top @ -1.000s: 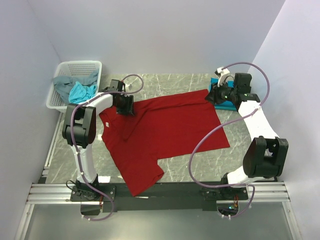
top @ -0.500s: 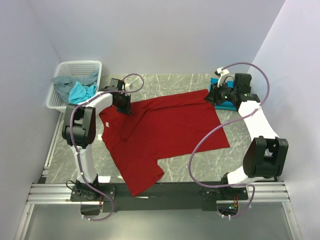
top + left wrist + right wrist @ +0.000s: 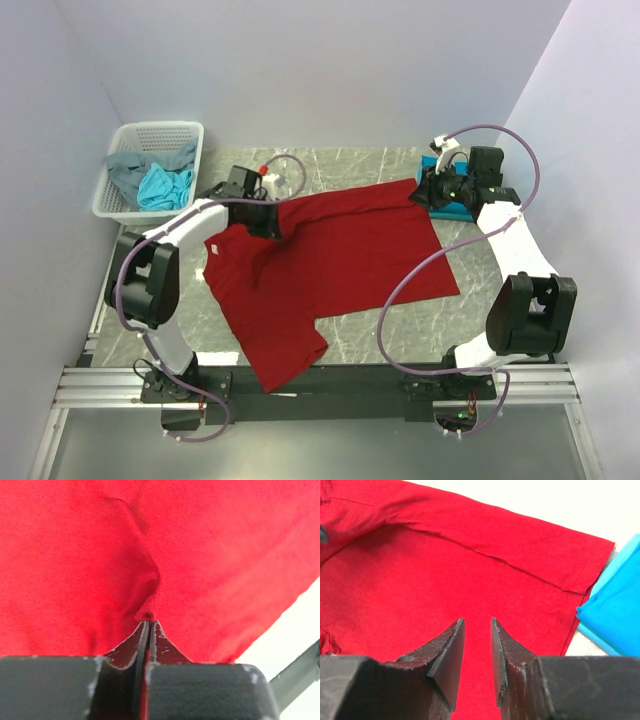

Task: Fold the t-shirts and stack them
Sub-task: Fold the tshirt

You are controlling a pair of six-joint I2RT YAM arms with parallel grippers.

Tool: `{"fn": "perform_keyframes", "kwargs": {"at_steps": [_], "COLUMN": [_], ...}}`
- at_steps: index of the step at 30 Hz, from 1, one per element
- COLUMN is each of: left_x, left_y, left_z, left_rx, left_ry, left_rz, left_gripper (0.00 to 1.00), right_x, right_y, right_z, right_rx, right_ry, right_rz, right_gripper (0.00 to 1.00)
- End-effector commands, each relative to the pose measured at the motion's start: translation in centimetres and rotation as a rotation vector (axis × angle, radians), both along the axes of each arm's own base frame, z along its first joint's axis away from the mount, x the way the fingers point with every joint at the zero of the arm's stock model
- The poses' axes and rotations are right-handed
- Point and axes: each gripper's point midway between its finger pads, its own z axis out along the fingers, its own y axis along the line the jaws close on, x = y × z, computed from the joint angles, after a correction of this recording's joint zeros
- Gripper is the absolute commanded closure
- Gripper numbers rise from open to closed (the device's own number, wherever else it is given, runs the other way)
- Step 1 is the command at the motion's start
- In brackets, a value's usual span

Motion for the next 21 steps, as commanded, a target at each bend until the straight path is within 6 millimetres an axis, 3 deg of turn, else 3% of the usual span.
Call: {"fn": "perform_keyframes", "kwargs": {"at_steps": [1, 3, 4, 5, 8, 12, 13, 14, 16, 17, 18, 20, 21], "left_x": [-1.6, -3.2, -3.4, -3.7, -4.6, -4.8, -4.4, -2.8, -1.8, -1.6, -1.5, -1.5, -2.6], "left_y": [-2.8, -4.8, -5.5, -5.9, -7.0, -7.5, -7.1, -5.5, -3.3, -1.8, 0.2, 1.7, 3.3], "left_z": [1.2, 0.4, 0.7, 0.4, 0.5, 5.3, 6.1, 6.3, 7.9, 9.6, 8.8, 10.0, 10.4], "left_rx": [-0.069, -0.079, -0.083, -0.066, -0.032, -0.109, -0.097, -0.014, 0.056, 0.080, 0.145, 0.150, 0.161], "left_ry": [-0.007, 0.047, 0.057, 0.075, 0.112, 0.011, -0.030, -0.100, -0.206, -0.276, -0.300, -0.381, -0.420], "left_rz": [-0.084, -0.145, -0.166, -0.177, -0.214, -0.235, -0.211, -0.127, -0.022, 0.035, 0.113, 0.183, 0.235], "left_gripper": [0.93, 0.83, 0.65, 0.56, 0.50, 0.50, 0.50, 0.50, 0.50, 0.50, 0.51, 0.50, 0.50], "right_x": [0.0, 0.0, 0.1, 0.1, 0.2, 0.3, 0.3, 0.3, 0.6, 0.7, 0.8, 1.3, 1.5], "right_y": [-0.2, -0.3, -0.4, -0.5, -0.8, -1.1, -1.2, -1.2, -1.3, -1.4, -1.5, -1.8, -1.9], "right_z": [0.7, 0.5, 0.5, 0.3, -0.1, -0.9, -1.2, -1.4, -2.0, -2.3, -2.6, -3.6, -3.9], "right_rx": [-0.001, -0.004, -0.006, -0.009, -0.022, -0.029, -0.031, -0.034, -0.036, -0.044, -0.046, -0.057, -0.060], "right_ry": [-0.029, -0.026, -0.027, -0.023, -0.019, -0.001, 0.004, 0.011, 0.032, 0.049, 0.063, 0.100, 0.112], "right_rz": [0.002, 0.001, -0.001, -0.006, -0.008, -0.010, -0.008, -0.006, -0.005, -0.005, -0.007, -0.016, -0.020], "right_gripper": [0.65, 0.65, 0.65, 0.65, 0.65, 0.65, 0.65, 0.65, 0.65, 0.65, 0.65, 0.65, 0.65]}}
